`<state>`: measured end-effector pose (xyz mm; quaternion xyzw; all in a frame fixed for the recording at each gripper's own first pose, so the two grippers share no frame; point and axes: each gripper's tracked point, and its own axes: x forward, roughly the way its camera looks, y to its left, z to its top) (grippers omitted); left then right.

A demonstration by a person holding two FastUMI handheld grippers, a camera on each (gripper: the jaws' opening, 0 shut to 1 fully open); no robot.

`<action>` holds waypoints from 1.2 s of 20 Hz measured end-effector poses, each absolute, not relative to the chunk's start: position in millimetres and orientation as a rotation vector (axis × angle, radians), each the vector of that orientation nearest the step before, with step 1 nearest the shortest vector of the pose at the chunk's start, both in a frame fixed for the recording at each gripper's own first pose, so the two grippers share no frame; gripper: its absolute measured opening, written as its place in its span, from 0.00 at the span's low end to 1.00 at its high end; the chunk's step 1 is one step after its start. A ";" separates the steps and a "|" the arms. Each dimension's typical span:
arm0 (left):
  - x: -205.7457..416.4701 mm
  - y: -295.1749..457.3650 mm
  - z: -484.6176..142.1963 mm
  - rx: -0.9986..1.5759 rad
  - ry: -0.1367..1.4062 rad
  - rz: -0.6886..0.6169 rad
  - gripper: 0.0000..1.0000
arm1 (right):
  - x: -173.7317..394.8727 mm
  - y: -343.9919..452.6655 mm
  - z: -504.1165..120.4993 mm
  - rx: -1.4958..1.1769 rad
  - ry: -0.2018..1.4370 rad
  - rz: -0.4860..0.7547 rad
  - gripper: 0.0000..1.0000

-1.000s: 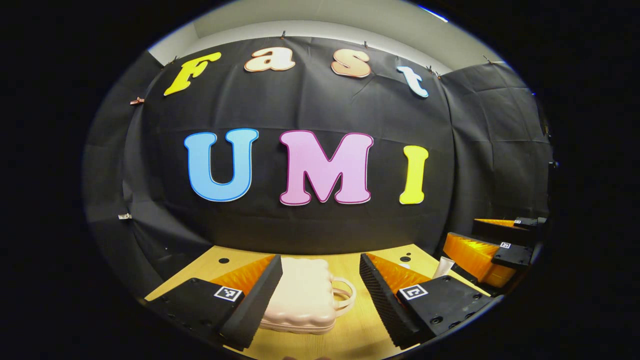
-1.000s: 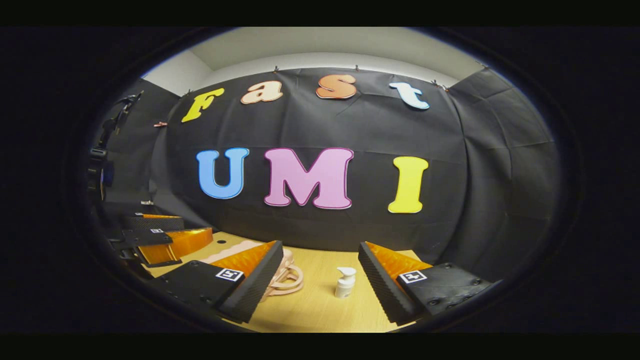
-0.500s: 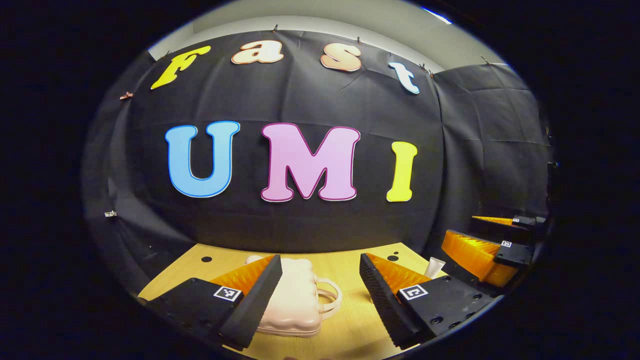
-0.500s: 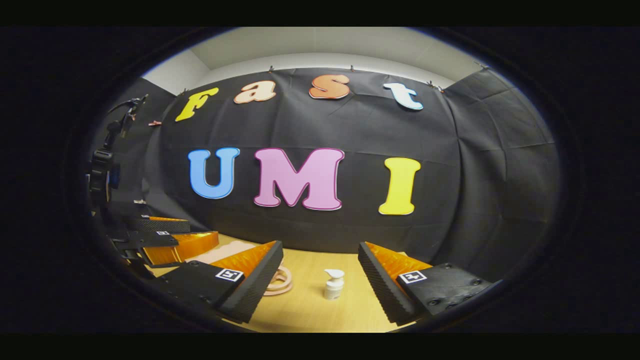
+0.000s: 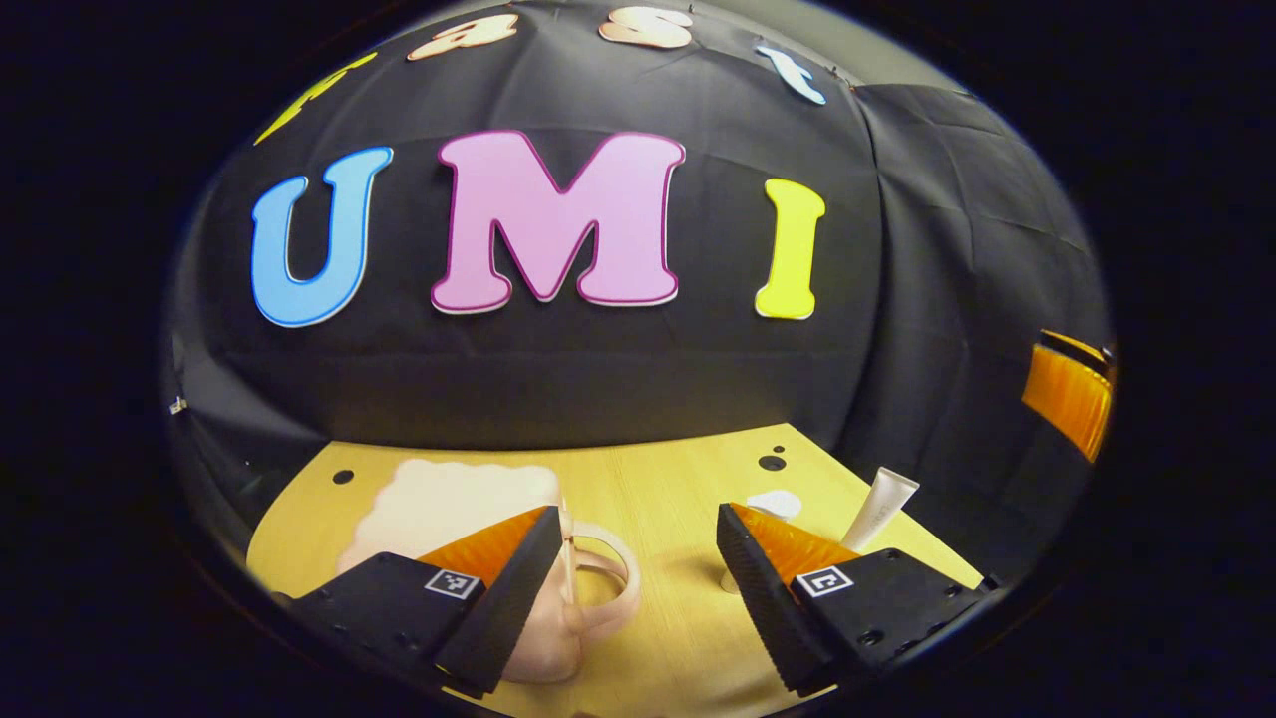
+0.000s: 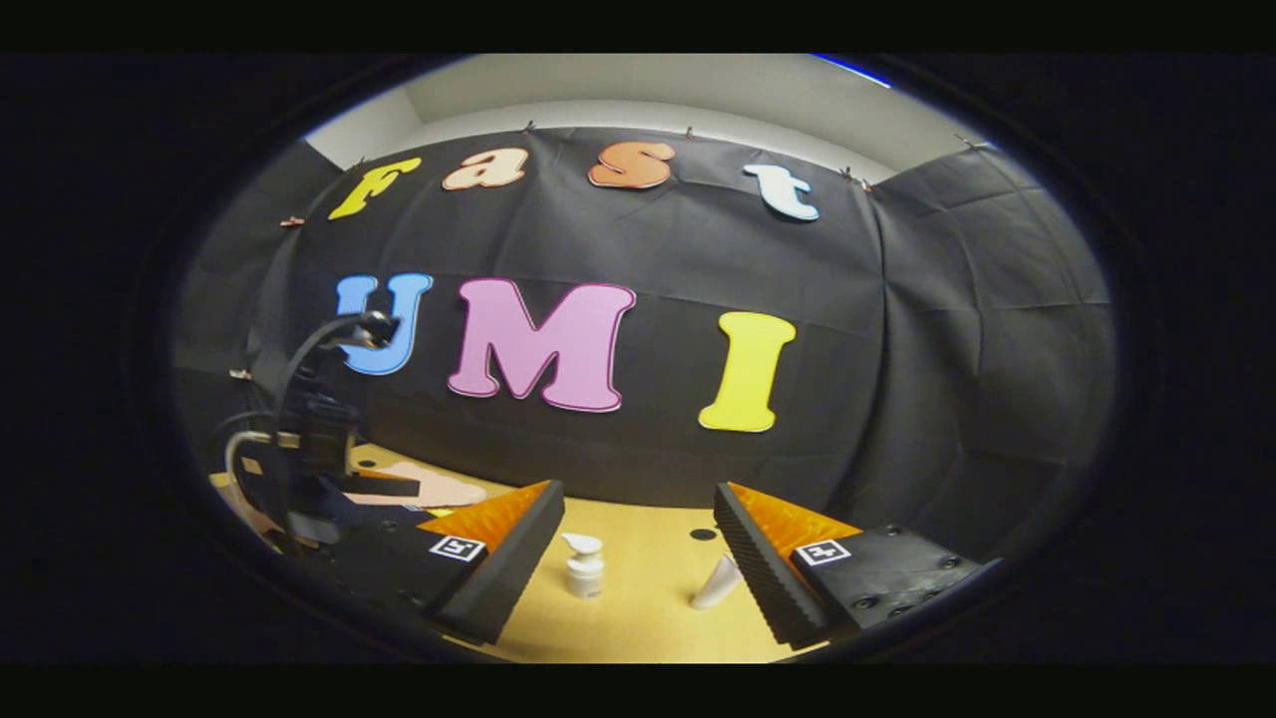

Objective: First open the suitcase, pack the skin care products into it, and then close the suitcase.

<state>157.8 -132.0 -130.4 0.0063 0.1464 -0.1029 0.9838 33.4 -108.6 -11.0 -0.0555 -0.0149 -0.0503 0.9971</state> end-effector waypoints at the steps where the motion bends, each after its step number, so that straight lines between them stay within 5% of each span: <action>1: 166.3 -138.9 -142.9 0.020 0.313 -0.214 0.99 | 35.3 -116.0 -15.4 -0.113 -0.021 -0.105 0.96; 12: 228.1 -154.2 -266.8 -0.037 0.580 -0.058 0.93 | 43.3 -216.9 -67.0 -0.183 0.093 -0.264 0.96; 18: 249.5 -126.2 -299.8 0.037 0.650 0.044 0.56 | 38.5 -213.8 -91.6 -0.139 0.140 -0.263 0.97; 19: 250.0 -129.8 -298.0 0.027 0.658 0.021 0.21 | 38.6 -211.3 -96.0 -0.130 0.151 -0.256 0.96; 24: 244.4 -137.6 -269.3 -0.021 0.703 -0.091 0.13 | 49.6 -188.5 -105.2 -0.098 0.175 -0.209 0.96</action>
